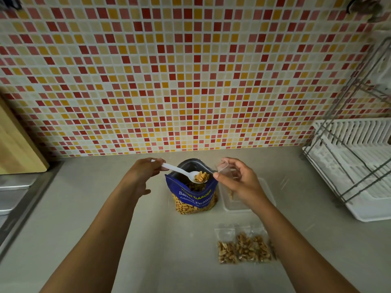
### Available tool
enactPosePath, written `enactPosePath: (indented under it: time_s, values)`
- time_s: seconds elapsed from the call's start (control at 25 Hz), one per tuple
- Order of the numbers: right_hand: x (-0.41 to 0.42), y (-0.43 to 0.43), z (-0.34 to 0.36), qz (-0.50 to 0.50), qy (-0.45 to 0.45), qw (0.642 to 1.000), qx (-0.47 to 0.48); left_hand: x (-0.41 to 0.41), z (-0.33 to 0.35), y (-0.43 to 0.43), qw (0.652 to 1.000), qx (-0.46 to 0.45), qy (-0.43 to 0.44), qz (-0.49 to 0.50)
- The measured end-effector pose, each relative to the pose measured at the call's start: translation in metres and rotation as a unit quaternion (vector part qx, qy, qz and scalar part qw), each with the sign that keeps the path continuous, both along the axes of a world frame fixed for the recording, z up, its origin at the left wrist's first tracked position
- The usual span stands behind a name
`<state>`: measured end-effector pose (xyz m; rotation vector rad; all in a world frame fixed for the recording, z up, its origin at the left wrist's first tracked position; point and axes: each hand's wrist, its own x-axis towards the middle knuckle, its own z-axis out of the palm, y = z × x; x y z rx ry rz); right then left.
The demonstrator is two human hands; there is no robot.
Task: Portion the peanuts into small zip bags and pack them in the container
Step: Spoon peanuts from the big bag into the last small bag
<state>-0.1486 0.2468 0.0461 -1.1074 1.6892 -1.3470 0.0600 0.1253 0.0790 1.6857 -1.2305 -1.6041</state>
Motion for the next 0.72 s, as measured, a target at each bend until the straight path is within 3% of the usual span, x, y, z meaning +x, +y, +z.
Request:
enactPosePath:
  time_s: [0.16,0.36,0.56,0.72]
  values:
    - [0.01,-0.002,0.007,-0.005,0.148,0.989,-0.009,0.013,0.005,-0.004,0.999,0.001,0.015,0.032]
    - [0.022,-0.009,0.014,0.007,0.33,0.944,-0.001,0.018,0.029,-0.014,0.997,-0.02,0.044,0.056]
    - [0.032,-0.016,0.014,0.008,0.31,0.951,-0.004,0.013,0.049,-0.012,0.996,-0.071,0.035,0.033]
    - [0.039,-0.017,0.014,-0.008,0.25,0.968,-0.027,-0.002,0.07,0.003,0.977,-0.198,-0.046,-0.056]
